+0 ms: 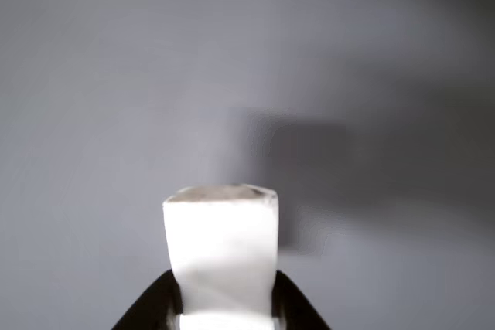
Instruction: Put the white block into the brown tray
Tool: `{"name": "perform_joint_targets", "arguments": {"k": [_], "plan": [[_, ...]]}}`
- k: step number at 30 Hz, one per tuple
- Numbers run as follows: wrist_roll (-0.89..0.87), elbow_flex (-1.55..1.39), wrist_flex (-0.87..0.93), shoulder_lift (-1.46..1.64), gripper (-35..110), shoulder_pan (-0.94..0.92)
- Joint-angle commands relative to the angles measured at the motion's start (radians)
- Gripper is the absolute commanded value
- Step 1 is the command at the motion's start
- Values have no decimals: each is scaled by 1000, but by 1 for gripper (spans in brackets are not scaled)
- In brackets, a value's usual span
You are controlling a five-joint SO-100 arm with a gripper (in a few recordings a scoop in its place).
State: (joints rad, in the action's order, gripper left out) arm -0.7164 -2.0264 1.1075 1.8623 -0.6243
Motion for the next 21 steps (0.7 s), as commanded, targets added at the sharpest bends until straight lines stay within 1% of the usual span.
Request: {"name": "perform_joint_targets", "arguments": {"k": [1,9,12,16,21], "plan": [[49,91,74,40,12,-83],[179,244,216,-38,13,-301],[187,345,298,-100,16,-376],[198,472,313,-193,17,-454],[253,641,321,-336,16,-548]]}}
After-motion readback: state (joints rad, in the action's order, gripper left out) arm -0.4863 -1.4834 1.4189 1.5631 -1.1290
